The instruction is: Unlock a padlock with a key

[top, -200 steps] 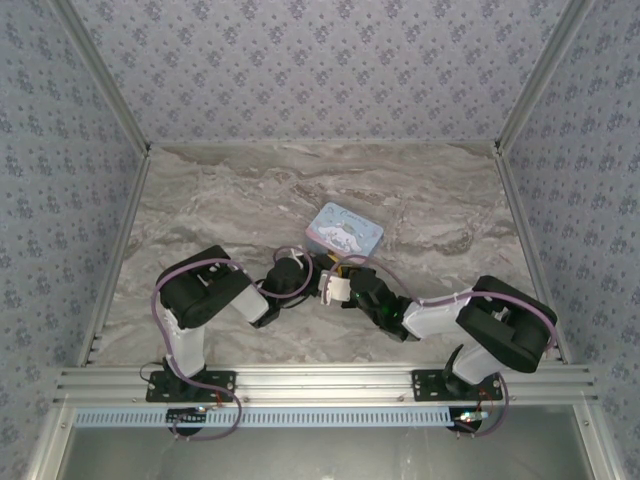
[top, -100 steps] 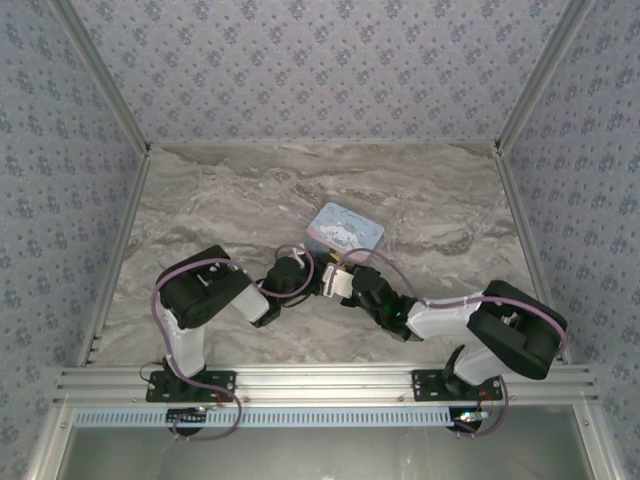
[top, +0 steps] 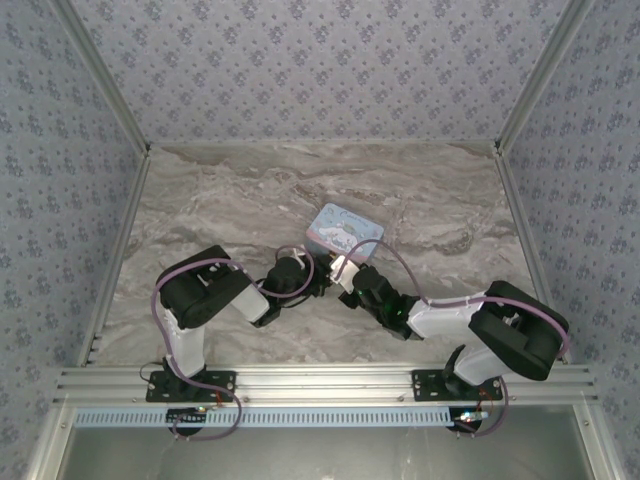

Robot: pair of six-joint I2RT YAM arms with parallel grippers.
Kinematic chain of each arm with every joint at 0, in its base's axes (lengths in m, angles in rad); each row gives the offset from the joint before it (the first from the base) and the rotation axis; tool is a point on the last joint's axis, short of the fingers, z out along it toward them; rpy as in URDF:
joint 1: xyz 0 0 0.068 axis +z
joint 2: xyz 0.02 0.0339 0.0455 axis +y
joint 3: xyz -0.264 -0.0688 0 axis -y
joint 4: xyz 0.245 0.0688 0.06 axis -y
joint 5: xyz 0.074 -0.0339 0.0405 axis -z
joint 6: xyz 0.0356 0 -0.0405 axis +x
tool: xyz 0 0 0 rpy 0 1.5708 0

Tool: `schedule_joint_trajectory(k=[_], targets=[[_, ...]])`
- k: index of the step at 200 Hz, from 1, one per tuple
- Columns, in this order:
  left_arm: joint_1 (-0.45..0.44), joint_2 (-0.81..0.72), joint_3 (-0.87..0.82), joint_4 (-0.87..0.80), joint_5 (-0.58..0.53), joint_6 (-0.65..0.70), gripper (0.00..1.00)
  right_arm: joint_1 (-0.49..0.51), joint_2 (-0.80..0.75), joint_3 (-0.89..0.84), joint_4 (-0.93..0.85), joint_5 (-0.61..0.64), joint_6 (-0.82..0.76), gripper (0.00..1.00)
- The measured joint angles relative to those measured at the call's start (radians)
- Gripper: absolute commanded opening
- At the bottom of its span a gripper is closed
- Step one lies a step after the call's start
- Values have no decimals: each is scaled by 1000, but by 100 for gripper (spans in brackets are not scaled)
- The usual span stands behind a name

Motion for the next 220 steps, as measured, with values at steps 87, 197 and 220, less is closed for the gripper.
schedule_joint_trajectory(k=[87,197,220], targets=[[24,-156,-64,-138,-16,84,53,-3,27,0,23,-48,94,0],[113,-929,20,-903,-234,553,89,-24,33,1,24,-109,210,0],[153,-974,51,-977,-259,641,92,-37,34,3,26,-145,279,0]])
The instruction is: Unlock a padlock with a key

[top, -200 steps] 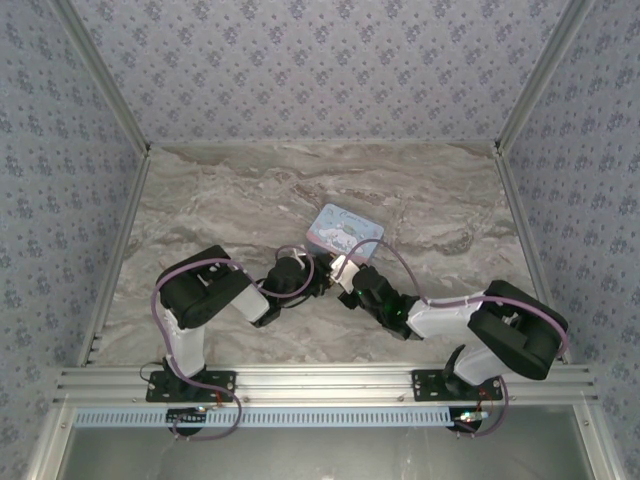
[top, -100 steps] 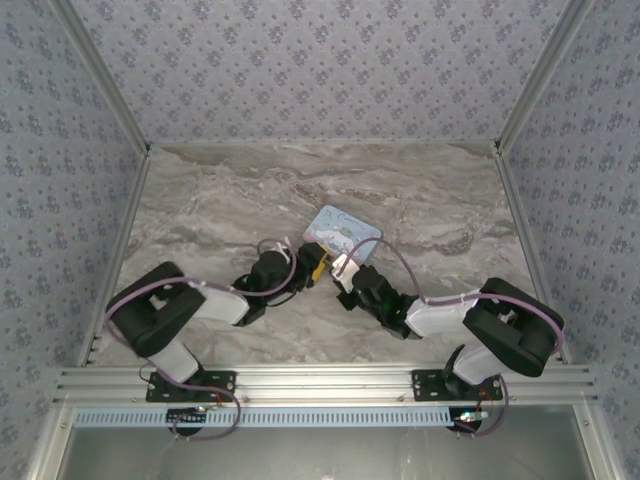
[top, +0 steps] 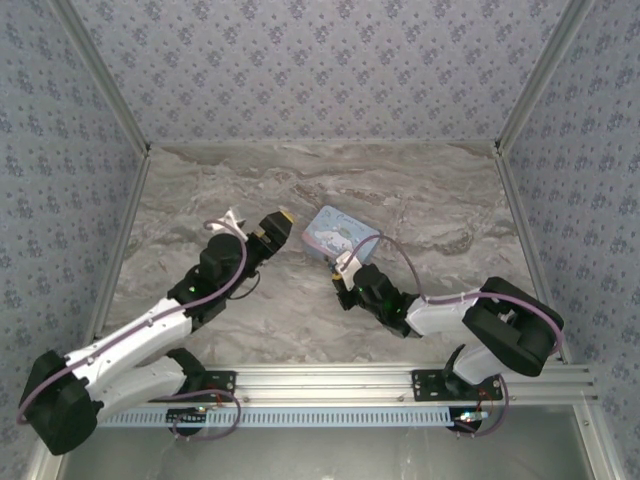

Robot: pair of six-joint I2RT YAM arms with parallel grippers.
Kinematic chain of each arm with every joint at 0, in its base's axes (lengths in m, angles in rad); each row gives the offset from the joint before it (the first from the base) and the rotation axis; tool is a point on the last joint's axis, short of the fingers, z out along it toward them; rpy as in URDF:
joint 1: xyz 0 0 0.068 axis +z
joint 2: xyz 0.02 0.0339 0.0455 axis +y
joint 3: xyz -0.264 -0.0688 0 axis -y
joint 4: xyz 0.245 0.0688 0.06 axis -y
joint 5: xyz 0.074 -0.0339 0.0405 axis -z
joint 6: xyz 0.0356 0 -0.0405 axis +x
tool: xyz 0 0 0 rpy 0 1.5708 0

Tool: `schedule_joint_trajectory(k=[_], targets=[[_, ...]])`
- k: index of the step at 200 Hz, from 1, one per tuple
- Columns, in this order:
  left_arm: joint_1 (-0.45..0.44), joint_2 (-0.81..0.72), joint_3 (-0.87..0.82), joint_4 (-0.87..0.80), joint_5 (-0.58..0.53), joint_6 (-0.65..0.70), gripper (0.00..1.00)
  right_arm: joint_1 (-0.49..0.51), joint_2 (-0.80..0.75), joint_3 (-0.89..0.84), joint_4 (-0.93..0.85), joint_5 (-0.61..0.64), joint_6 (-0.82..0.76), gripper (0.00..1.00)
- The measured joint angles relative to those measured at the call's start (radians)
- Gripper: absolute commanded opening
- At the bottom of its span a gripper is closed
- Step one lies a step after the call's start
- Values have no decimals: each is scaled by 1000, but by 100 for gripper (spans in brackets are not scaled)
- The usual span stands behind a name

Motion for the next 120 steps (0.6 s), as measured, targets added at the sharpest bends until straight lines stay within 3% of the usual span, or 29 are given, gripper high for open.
schedule_joint_trajectory(k=[56,93,120], targets=[[129,-8,2,-76,42,48,92,-52,21,2,16,-115,235,0],[169,3,12,-112,86,71,92,-77,40,-22,62,-155,365,0],[181,58,51,-148,119,94,92,-149,35,-48,71,-211,430,0]])
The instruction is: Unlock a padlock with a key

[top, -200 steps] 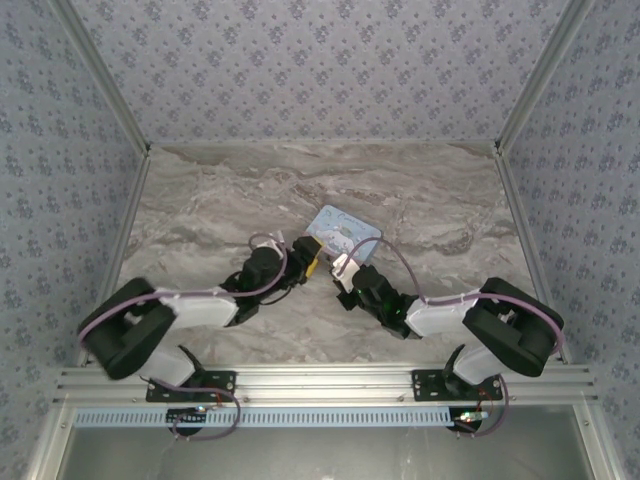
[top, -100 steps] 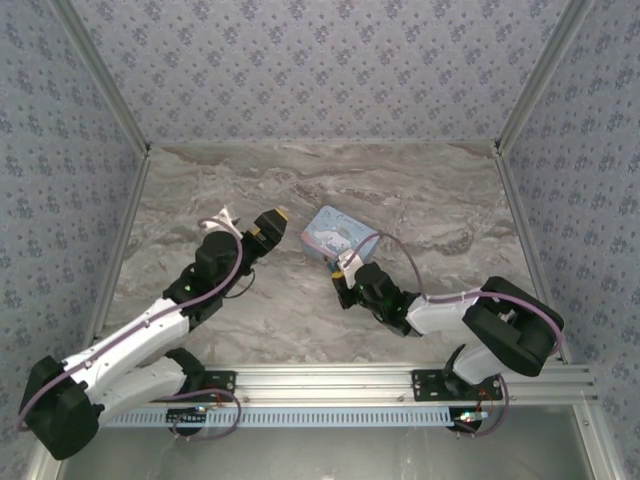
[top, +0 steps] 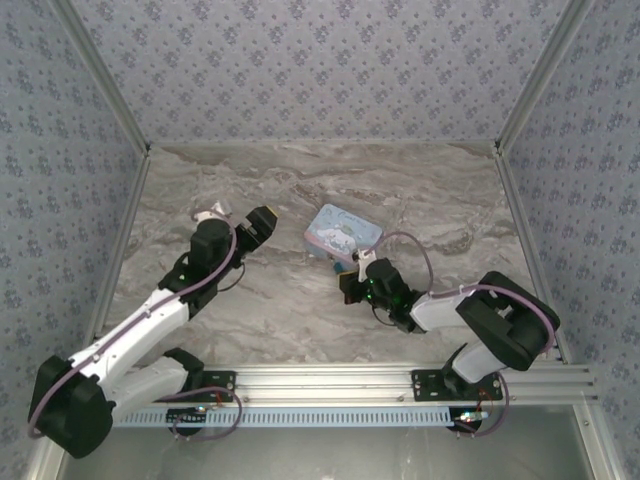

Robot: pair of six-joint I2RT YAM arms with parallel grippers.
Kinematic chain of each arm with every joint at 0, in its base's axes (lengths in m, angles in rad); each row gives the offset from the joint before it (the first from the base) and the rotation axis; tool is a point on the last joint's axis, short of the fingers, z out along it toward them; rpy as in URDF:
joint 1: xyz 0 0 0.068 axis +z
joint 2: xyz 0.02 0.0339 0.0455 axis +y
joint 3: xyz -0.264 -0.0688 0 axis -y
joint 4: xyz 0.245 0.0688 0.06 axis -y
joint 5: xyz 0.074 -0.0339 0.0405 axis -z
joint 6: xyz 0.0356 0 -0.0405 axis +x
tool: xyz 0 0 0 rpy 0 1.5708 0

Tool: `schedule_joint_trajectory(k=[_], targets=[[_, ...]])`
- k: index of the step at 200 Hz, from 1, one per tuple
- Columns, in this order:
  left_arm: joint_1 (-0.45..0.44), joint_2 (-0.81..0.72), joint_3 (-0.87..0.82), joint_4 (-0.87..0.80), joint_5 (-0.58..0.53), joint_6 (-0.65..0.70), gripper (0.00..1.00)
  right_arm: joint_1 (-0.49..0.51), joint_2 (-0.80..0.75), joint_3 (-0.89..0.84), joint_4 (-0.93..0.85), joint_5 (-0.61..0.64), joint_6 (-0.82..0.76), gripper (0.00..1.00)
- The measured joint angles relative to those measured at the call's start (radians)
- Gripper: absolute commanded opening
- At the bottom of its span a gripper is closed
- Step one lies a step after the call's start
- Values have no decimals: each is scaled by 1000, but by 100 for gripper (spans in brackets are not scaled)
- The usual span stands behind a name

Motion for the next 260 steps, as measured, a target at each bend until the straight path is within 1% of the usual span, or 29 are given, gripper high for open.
schedule_joint_trajectory(k=[29,87,123,132,155,176,208,238,260], targets=[[0,73,38,-23,43,21,90,-105,-24,-3,-30,-74,39,0],[-15,195,44,-18,100,14,88,-282,-35,-66,-15,-232,119,0],[-29,239,58,-7,118,6,88,-351,-35,-70,-30,-304,150,0],[-34,248,66,-2,119,5,88,-364,-35,-70,-35,-316,156,12],[-40,271,95,6,122,4,88,-385,-40,-76,-68,-323,171,33],[-47,286,114,6,122,5,88,-393,-71,-83,-92,-333,183,40],[-59,321,138,5,122,11,88,-407,-162,-104,-177,-303,184,49],[-77,370,179,3,123,25,88,-432,-320,-127,-290,-278,164,67],[-87,422,211,6,146,31,87,-480,-426,-131,-325,-301,134,79]])
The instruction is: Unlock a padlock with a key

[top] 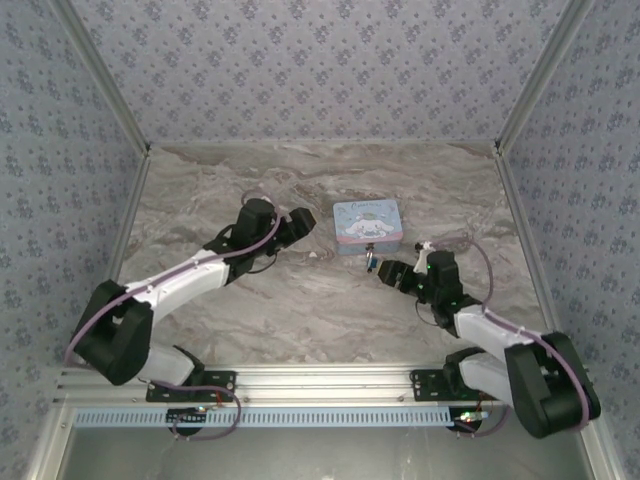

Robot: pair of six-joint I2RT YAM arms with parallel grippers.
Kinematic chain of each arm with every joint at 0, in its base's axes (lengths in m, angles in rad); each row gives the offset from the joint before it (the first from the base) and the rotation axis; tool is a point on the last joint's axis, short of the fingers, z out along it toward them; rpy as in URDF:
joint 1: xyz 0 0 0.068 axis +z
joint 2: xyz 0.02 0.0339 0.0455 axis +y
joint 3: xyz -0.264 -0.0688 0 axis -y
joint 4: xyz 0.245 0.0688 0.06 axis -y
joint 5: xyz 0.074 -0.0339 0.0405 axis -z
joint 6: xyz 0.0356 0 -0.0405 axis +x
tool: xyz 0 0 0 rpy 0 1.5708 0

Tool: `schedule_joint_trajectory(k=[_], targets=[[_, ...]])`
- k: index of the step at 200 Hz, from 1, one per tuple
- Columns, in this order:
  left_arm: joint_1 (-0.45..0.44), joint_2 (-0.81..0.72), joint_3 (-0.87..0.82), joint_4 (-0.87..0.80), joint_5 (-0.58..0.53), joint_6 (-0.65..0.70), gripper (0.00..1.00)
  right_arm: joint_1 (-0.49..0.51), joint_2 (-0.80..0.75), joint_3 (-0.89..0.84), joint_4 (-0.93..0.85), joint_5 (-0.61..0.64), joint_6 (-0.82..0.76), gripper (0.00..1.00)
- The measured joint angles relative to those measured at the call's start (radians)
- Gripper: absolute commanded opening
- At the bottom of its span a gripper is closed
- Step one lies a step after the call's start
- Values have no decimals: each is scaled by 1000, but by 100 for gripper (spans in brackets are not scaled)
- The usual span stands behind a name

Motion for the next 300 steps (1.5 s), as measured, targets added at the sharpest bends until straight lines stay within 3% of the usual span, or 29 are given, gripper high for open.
schedule_joint_trajectory(k=[32,79,116,190,300], targets=[[-6,109,65,0,57,6,86,-93,-40,-1,16,-121,-20,92],[-8,263,163,7,177,24,82,-142,104,27,76,-304,-20,99],[-8,359,247,8,243,47,81,-143,251,78,183,-370,8,86],[-7,508,273,63,310,39,76,-79,388,111,314,-322,-26,77],[-8,523,257,136,325,8,74,-55,543,197,372,-304,-74,69]])
